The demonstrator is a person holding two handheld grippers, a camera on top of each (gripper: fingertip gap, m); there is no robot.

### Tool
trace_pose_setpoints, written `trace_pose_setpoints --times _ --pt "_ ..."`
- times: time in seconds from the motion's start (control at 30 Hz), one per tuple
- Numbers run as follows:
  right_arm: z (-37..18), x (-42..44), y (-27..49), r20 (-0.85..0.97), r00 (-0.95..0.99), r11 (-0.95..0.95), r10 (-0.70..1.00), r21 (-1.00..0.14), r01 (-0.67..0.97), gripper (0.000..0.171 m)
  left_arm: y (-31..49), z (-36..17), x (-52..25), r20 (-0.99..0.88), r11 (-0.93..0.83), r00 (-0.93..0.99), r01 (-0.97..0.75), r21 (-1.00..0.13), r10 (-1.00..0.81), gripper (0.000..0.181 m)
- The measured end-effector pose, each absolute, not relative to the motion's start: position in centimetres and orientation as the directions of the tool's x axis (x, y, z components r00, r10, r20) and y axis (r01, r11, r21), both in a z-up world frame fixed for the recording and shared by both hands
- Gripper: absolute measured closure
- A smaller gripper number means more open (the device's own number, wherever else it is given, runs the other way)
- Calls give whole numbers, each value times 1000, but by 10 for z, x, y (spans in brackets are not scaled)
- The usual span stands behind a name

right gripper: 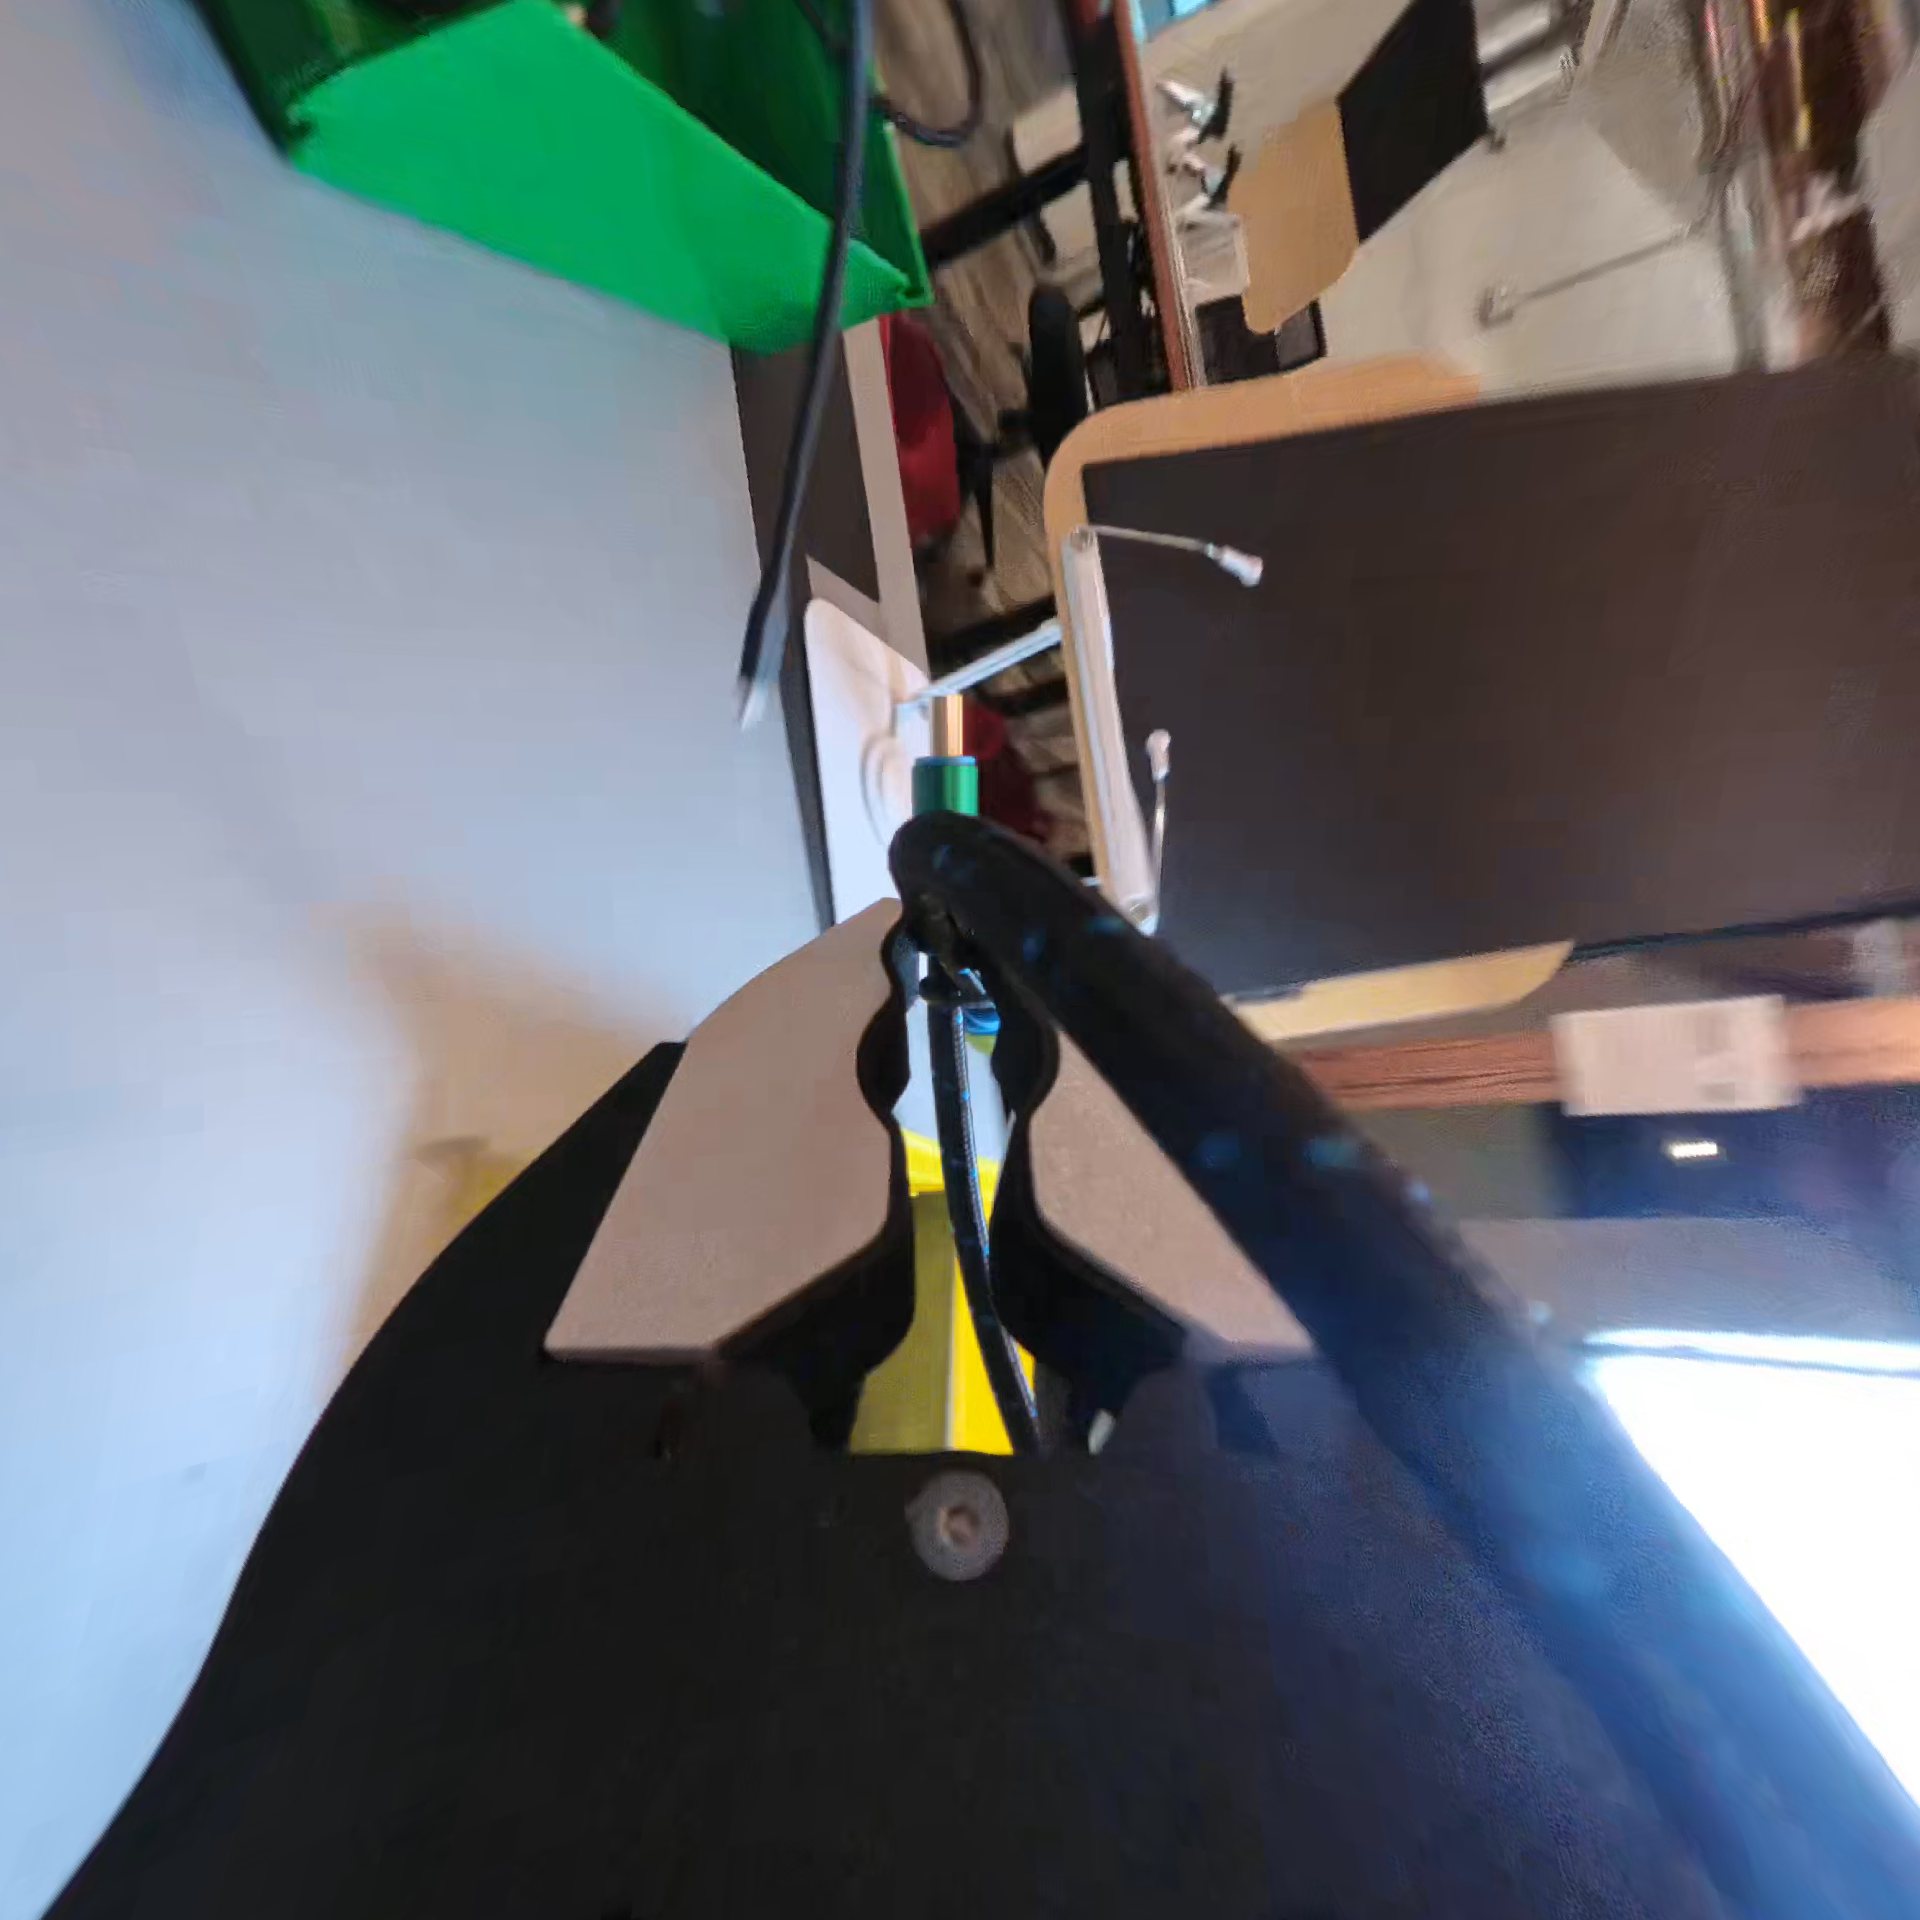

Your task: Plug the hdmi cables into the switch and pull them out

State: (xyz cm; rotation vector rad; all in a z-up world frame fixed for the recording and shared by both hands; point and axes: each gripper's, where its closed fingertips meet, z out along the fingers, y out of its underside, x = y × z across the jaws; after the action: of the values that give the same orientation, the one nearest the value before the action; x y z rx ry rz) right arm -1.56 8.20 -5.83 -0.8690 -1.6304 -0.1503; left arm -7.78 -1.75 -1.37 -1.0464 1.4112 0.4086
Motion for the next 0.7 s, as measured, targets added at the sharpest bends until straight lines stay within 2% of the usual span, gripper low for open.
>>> trace_pose_setpoints --times 0.03,0.17,0.3,0.43,0.47,0.57,0.63,0.7 --pt "-55 -4 88 852 60 686 520 -458 565 160 -27 4 -90 -910 526 237 -754 -393 -340 166" --pt "-17 14 86 824 146 661 548 -533 527 159 -45 39 -120 -913 524 311 -748 -407 -265 166" --pt "-17 38 109 772 207 568 602 -595 568 160 -43 39 -123 -901 526 333 -733 -432 -276 166" --pt "-42 65 156 621 372 297 690 -712 636 159 -40 36 -121 -891 525 346 -721 -453 -293 166" --pt "-51 68 168 546 436 205 716 -761 616 159 -39 35 -120 -888 525 347 -717 -458 -301 166" --pt "-95 67 191 137 569 -185 811 -863 471 155 -33 28 -117 -887 513 339 -726 -459 -314 166" --pt "-119 62 197 -120 585 -384 802 -854 352 156 -31 24 -115 -883 509 336 -724 -465 -329 166" --pt "-142 61 199 -296 573 -536 764 -785 310 154 -30 21 -113 -876 507 336 -719 -476 -346 166"
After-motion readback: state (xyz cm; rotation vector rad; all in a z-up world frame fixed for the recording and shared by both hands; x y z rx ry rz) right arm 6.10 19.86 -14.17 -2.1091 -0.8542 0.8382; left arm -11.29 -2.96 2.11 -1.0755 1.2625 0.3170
